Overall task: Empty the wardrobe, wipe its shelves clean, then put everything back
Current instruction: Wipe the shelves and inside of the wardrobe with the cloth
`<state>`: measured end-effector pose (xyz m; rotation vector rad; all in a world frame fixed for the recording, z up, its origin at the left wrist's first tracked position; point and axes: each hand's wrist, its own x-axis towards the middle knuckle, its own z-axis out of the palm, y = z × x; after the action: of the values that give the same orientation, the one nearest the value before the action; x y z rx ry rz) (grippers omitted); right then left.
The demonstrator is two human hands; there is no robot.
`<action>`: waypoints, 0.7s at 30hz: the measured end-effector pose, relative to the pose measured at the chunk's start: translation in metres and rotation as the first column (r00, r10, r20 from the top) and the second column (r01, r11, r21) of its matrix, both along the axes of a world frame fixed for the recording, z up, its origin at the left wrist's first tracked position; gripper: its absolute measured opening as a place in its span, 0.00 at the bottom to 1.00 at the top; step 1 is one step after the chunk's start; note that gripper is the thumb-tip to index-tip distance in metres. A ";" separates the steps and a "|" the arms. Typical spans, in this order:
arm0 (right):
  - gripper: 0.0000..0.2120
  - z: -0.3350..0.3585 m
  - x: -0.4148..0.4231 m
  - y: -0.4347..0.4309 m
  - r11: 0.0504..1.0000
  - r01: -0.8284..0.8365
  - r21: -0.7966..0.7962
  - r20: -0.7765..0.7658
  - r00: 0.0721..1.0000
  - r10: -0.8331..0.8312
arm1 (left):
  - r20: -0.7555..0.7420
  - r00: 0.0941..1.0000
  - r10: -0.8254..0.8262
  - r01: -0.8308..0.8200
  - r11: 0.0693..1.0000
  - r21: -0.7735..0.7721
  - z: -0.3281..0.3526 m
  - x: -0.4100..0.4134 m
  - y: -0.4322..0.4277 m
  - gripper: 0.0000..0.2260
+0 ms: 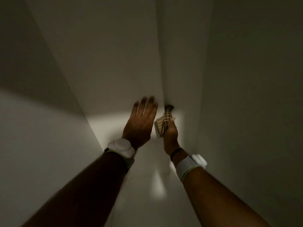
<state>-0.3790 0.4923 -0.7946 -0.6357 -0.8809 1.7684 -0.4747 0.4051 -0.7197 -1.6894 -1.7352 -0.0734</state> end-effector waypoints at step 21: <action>0.34 0.216 0.000 0.016 0.871 -0.017 0.491 0.317 0.935 -0.160 | 0.043 0.995 0.092 -0.097 0.986 0.136 0.183 0.003 0.017 0.31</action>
<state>-0.3793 0.5080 -0.5783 -0.6408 -1.4717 1.2991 -0.4715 0.4223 -0.5367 -1.5126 -1.7919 -0.1776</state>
